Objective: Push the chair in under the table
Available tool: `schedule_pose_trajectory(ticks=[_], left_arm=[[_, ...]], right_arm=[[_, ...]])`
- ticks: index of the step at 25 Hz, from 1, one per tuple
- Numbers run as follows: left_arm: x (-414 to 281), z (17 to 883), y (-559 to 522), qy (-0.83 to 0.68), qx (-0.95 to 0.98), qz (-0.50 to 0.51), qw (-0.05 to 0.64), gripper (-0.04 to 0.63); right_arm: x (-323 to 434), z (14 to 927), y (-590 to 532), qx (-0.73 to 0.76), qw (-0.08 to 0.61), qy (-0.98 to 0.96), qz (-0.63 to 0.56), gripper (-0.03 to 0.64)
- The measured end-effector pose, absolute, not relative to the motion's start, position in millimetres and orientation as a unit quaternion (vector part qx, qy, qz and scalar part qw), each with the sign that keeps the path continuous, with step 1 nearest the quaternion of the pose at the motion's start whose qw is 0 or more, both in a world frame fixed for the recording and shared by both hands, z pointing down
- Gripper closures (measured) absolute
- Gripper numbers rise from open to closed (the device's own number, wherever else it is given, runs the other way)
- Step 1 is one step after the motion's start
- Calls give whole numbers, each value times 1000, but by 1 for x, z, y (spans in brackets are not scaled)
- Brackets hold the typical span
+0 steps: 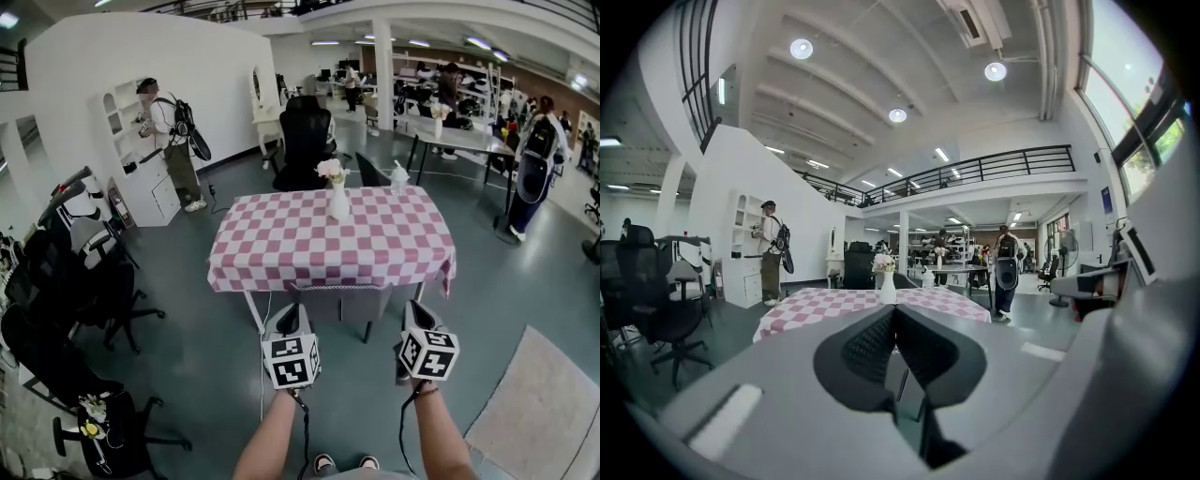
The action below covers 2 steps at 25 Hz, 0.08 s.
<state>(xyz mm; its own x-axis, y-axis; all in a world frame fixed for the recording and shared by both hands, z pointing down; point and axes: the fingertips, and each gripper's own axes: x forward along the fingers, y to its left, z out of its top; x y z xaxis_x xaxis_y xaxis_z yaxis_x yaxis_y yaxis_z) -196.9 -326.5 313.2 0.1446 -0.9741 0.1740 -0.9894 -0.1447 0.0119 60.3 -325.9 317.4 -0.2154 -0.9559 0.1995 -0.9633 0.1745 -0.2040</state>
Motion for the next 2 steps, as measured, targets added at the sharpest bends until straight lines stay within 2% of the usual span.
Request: schedule_pose_trajectory(ticks=[2], left_arm=[[-201, 316, -327, -652, 753, 62, 65, 595]], right_arm=[[59, 320, -325, 627, 14, -765, 145, 607]])
